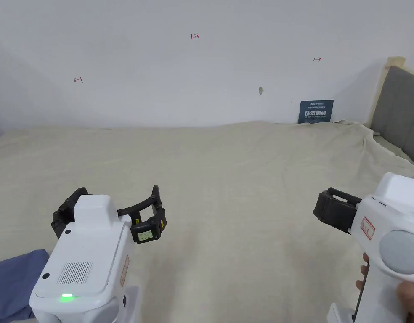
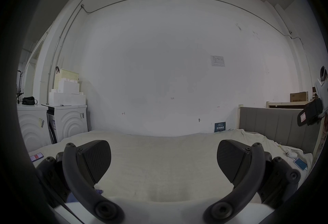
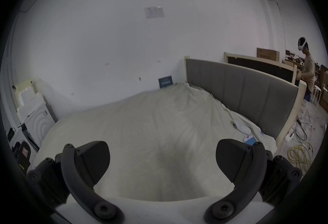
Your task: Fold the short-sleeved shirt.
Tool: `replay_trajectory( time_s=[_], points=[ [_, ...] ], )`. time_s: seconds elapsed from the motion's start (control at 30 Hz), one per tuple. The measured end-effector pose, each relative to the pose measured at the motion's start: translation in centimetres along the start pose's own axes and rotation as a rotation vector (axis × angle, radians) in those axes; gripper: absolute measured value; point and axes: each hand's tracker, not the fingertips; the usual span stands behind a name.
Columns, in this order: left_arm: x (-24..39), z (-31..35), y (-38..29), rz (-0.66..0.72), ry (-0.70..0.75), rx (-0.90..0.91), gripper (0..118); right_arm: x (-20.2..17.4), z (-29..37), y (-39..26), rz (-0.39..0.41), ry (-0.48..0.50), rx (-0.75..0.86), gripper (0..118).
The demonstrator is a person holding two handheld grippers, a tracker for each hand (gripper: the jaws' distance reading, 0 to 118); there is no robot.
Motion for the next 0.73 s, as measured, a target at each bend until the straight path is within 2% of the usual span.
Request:
replay_trajectory(
  time_s=[0.13, 0.2, 0.37, 0.63, 0.73],
  points=[
    [0.0, 0.0, 0.0, 0.001, 0.001, 0.002, 118, 0.2, -0.2, 0.1, -0.044, 0.048, -0.017, 117],
    [0.0, 0.0, 0.1, 0.001, 0.001, 0.002, 118, 0.0, -0.1, 0.0, -0.050, 0.033, 0.002, 117],
    [0.0, 0.0, 0.3, 0.003, 0.002, 0.007, 118, -0.5, -0.1, -0.3, 0.023, 0.056, 0.060, 117],
    [0.1, 0.1, 0.5, 0.001, -0.002, 0.016, 118, -1.0, -1.0, -0.6, 0.031, 0.025, 0.056, 117],
    [0.1, 0.1, 0.5, 0.001, -0.002, 0.018, 118, -1.2, -1.4, -0.9, 0.118, 0.019, 0.103, 117]
  ],
)
